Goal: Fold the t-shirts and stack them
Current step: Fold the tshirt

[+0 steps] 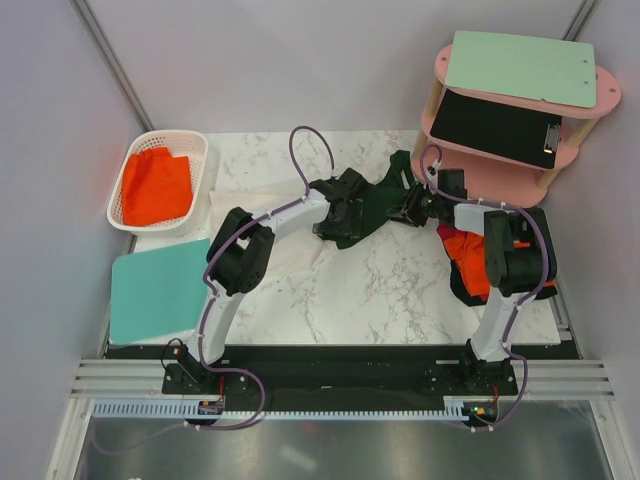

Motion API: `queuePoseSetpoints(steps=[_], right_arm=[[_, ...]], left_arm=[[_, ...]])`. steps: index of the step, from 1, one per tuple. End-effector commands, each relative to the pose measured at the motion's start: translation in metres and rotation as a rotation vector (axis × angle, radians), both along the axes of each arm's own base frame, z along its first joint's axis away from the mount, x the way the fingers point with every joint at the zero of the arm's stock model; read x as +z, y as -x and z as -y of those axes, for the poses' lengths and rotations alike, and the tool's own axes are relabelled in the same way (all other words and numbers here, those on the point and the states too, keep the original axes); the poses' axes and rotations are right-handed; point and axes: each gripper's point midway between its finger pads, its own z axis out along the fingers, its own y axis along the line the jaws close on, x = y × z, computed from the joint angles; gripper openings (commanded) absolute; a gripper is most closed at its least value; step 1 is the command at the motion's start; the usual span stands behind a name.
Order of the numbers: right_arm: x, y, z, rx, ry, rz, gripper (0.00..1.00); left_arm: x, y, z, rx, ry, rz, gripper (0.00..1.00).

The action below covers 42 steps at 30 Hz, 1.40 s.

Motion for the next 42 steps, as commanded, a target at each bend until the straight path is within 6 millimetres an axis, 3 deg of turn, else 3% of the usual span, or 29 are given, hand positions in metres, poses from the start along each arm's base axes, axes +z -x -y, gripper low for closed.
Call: queuePoseSetpoints(steps=[1,6,10,14,20,21,23,24,25,26,27,28,29,31,32,34,35,36,38,42], right_arm=[[0.005,-0.005,-0.007,0.016,-0.042,0.057,0.36],[0.013,-0.004,-0.011,0.020,-0.073,0.094,0.17],[0.038,0.002,-0.015,0.042,-0.084,0.142,0.01],[0.071,0.013,-0.013,0.040,-0.075,0.204,0.00],[0.103,0.035,-0.008,0.052,-0.048,0.237,0.00],[0.113,0.041,-0.007,0.054,-0.043,0.253,0.00],[0.113,0.053,-0.006,0.065,-0.029,0.239,0.00],[0.113,0.065,-0.003,0.065,-0.018,0.207,0.00],[0.111,0.073,-0.002,0.074,-0.007,0.198,0.00],[0.119,0.082,-0.001,0.077,0.000,0.214,0.00],[0.114,0.092,0.002,0.073,0.016,0.176,0.00],[0.111,0.102,0.003,0.075,0.025,0.160,0.00],[0.121,0.111,0.005,0.082,0.042,0.190,0.00],[0.114,0.131,0.012,0.068,0.073,0.137,0.00],[0.123,0.141,0.014,0.069,0.086,0.163,0.00],[0.116,0.163,0.020,0.061,0.115,0.103,0.00],[0.124,0.172,0.023,0.057,0.126,0.119,0.00],[0.118,0.187,0.026,0.061,0.148,0.070,0.00],[0.118,0.200,0.035,0.040,0.191,0.058,0.00],[0.097,0.235,0.041,0.051,0.223,-0.063,0.00]], left_arm=[[-0.022,0.004,-0.009,0.023,-0.029,-0.046,0.80],[-0.022,0.005,-0.011,0.026,-0.038,-0.047,0.79],[-0.021,0.007,-0.015,0.034,-0.046,-0.042,0.80],[-0.003,0.006,-0.017,0.029,-0.037,-0.010,0.81],[0.053,0.003,-0.023,0.005,-0.005,0.079,0.84],[0.061,0.004,-0.026,0.005,-0.003,0.094,0.98],[0.089,0.005,-0.031,0.000,0.018,0.138,1.00],[0.094,0.009,-0.034,-0.003,0.021,0.145,1.00],[0.115,0.011,-0.038,-0.003,0.043,0.182,1.00],[0.123,0.012,-0.041,-0.002,0.050,0.197,1.00],[0.127,0.016,-0.044,-0.001,0.053,0.201,1.00],[0.148,0.021,-0.049,0.002,0.080,0.237,1.00],[0.156,0.022,-0.055,0.010,0.083,0.254,1.00],[0.161,0.031,-0.067,0.022,0.077,0.268,1.00],[0.174,0.033,-0.078,0.038,0.084,0.298,1.00],[0.164,0.041,-0.095,0.061,0.057,0.280,1.00],[0.168,0.042,-0.108,0.089,0.060,0.288,1.00],[0.152,0.048,-0.120,0.107,0.035,0.257,1.00],[0.140,0.050,-0.140,0.172,0.037,0.220,1.00],[0.098,0.069,-0.176,0.279,-0.005,0.113,0.99]])
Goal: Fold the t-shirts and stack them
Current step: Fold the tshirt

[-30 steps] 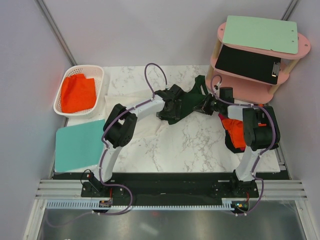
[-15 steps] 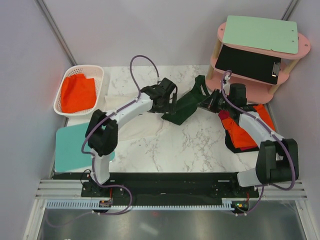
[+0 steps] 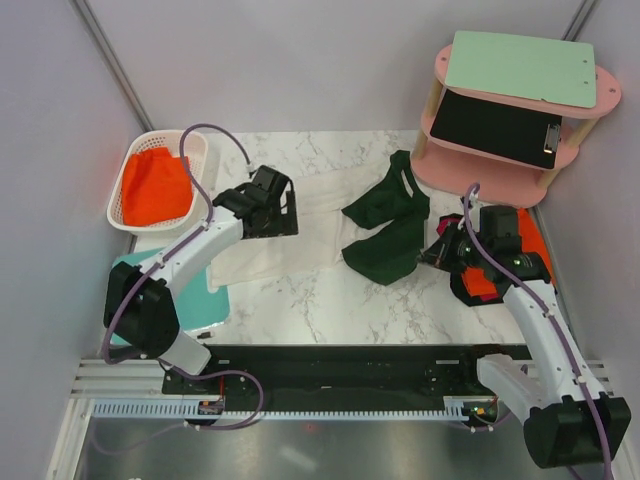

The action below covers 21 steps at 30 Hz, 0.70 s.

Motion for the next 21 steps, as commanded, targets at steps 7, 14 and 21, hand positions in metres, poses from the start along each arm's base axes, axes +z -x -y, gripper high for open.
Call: queuePoseSetpoints(steps=[7,14,21], right_arm=[[-0.077,0.100,0.023,0.021,0.139,-0.363,0.00],[-0.069,0.112,0.025,0.009,0.154,-0.331,0.00],[-0.051,0.078,0.018,-0.041,0.093,-0.197,0.00]], left_arm=[[-0.070,0.053,-0.086,0.330,-0.095,-0.240,0.98],[-0.079,0.084,-0.131,0.477,-0.104,-0.291,0.98],[-0.099,0.104,-0.148,0.532,-0.126,-0.357,0.99]])
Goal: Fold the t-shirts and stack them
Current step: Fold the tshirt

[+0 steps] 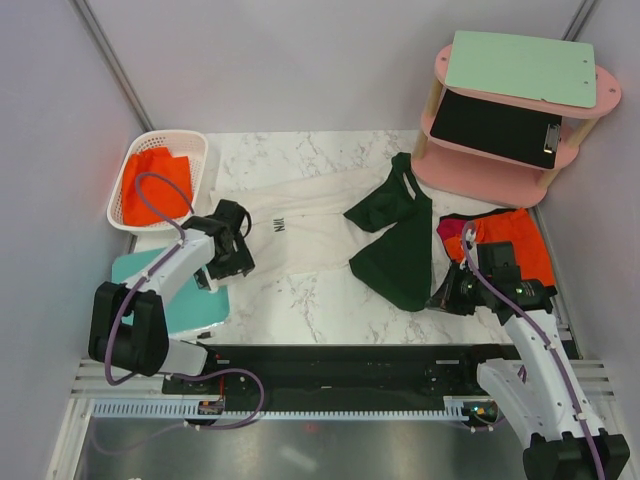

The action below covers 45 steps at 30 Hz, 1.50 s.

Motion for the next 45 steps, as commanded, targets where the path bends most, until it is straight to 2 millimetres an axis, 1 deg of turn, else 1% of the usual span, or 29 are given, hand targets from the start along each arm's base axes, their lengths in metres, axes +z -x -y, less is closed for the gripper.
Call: queuePoseSetpoints(steps=[1,5,6,7,8,10,12,16,19,21,28,30,33,36,37,39,40,42,43,45], right_arm=[[0.014,-0.025,-0.005,-0.035,-0.032,0.087,0.00],[0.018,-0.036,-0.005,-0.033,-0.031,0.107,0.00],[0.018,-0.038,-0.005,-0.029,-0.026,0.112,0.00],[0.017,-0.039,-0.004,-0.028,-0.022,0.111,0.00],[0.016,-0.041,-0.005,-0.026,-0.023,0.117,0.00],[0.012,-0.041,-0.006,-0.023,-0.028,0.106,0.00],[0.009,-0.042,-0.010,-0.012,-0.049,0.102,0.00],[0.005,-0.045,-0.013,0.000,-0.063,0.094,0.00],[0.002,-0.046,-0.014,0.009,-0.065,0.086,0.00],[0.001,-0.047,-0.014,0.014,-0.066,0.089,0.00],[0.000,-0.049,-0.015,0.015,-0.070,0.092,0.00],[-0.001,-0.049,-0.015,0.018,-0.071,0.092,0.00],[-0.003,-0.048,-0.015,0.016,-0.074,0.088,0.00],[-0.004,-0.048,-0.016,0.014,-0.079,0.085,0.00],[-0.005,-0.048,-0.016,0.013,-0.079,0.084,0.00],[-0.004,-0.048,-0.016,0.011,-0.081,0.085,0.00],[-0.004,-0.048,-0.016,0.012,-0.082,0.086,0.00],[-0.004,-0.048,-0.016,0.011,-0.083,0.085,0.00],[-0.004,-0.049,-0.016,0.010,-0.082,0.087,0.00],[-0.005,-0.048,-0.017,0.010,-0.085,0.083,0.00]], left_arm=[[-0.007,0.010,-0.009,0.075,-0.016,-0.019,0.99],[-0.015,0.020,-0.016,0.126,-0.026,-0.037,0.99],[-0.017,0.021,-0.018,0.165,-0.025,-0.027,0.99],[-0.015,0.019,-0.022,0.198,-0.012,0.004,0.99],[-0.022,0.025,-0.024,0.217,0.000,0.003,0.99],[-0.024,0.023,-0.026,0.264,0.062,0.069,0.98],[-0.022,0.018,-0.028,0.280,0.096,0.133,0.98],[-0.007,0.006,-0.035,0.309,0.147,0.262,0.98],[-0.001,0.001,-0.036,0.313,0.155,0.292,0.97],[-0.002,-0.003,-0.034,0.306,0.166,0.301,0.97],[-0.028,-0.002,-0.031,0.307,0.187,0.229,0.94],[-0.032,-0.007,-0.031,0.302,0.190,0.238,0.93],[-0.037,-0.009,-0.032,0.297,0.189,0.243,0.89],[-0.040,-0.015,-0.034,0.292,0.188,0.248,0.84],[-0.043,-0.015,-0.035,0.296,0.186,0.238,0.77],[-0.045,-0.018,-0.035,0.291,0.185,0.236,0.69],[-0.047,-0.019,-0.035,0.289,0.185,0.233,0.60],[-0.048,-0.021,-0.034,0.285,0.189,0.233,0.52],[-0.051,-0.020,-0.034,0.281,0.188,0.224,0.41],[-0.052,-0.022,-0.033,0.275,0.197,0.226,0.31]])
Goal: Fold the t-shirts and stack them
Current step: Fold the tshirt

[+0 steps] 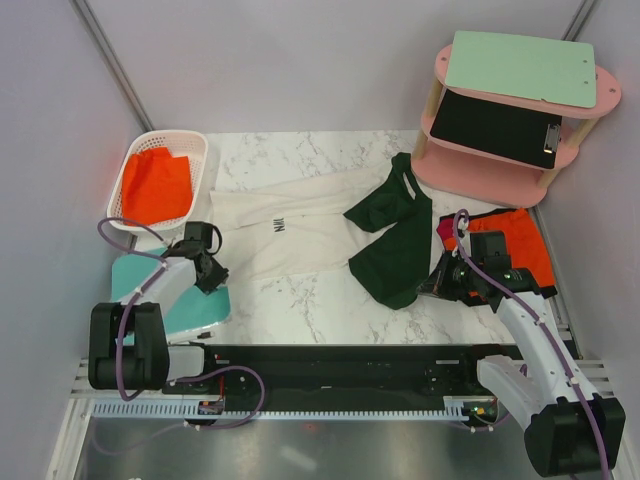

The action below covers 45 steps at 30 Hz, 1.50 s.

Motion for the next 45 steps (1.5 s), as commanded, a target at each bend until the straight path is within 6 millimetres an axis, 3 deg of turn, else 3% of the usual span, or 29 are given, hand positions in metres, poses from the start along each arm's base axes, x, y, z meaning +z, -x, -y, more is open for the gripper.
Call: queuePoseSetpoints(steps=[1,4,8,17,26,28,32,33,34,36,37,39,40,45], right_arm=[[0.003,-0.005,-0.003,0.006,-0.017,0.025,0.00],[0.002,-0.005,-0.004,0.005,-0.021,0.025,0.00],[0.006,-0.007,-0.004,0.005,-0.023,0.040,0.00],[0.029,-0.029,-0.007,0.008,-0.038,0.152,0.00],[0.070,-0.094,-0.011,-0.058,-0.085,0.320,0.00],[0.092,-0.114,-0.011,-0.077,-0.100,0.397,0.00],[0.113,-0.154,-0.009,-0.104,-0.088,0.448,0.00],[0.129,-0.166,-0.009,-0.103,-0.090,0.491,0.00],[0.122,-0.176,-0.009,-0.104,-0.084,0.469,0.00],[0.135,-0.194,-0.010,-0.093,-0.071,0.505,0.00],[0.124,-0.204,-0.009,-0.100,-0.058,0.481,0.00],[0.129,-0.221,-0.008,-0.104,-0.046,0.508,0.00],[0.117,-0.230,-0.007,-0.111,-0.039,0.487,0.00],[0.103,-0.260,-0.009,-0.118,-0.038,0.493,0.00]], left_arm=[[-0.001,-0.017,0.004,-0.021,0.022,0.047,0.21],[0.001,-0.017,0.003,-0.022,0.015,0.054,0.02],[0.011,-0.015,0.002,-0.022,0.013,0.071,0.02],[0.063,-0.020,0.005,-0.067,0.012,0.179,0.02],[0.102,-0.055,0.005,-0.091,0.003,0.243,0.02],[0.106,-0.063,0.005,-0.098,0.000,0.246,0.02],[0.105,-0.086,0.006,-0.100,0.007,0.227,0.02],[0.103,-0.090,0.007,-0.103,0.010,0.222,0.02],[0.101,-0.093,0.007,-0.105,0.012,0.217,0.02],[0.096,-0.103,0.007,-0.104,0.017,0.201,0.02],[0.093,-0.105,0.006,-0.103,0.019,0.193,0.02],[0.085,-0.112,0.008,-0.110,0.027,0.170,0.02],[0.082,-0.113,0.009,-0.113,0.031,0.158,0.02],[0.071,-0.124,-0.006,-0.080,0.038,0.125,0.02]])
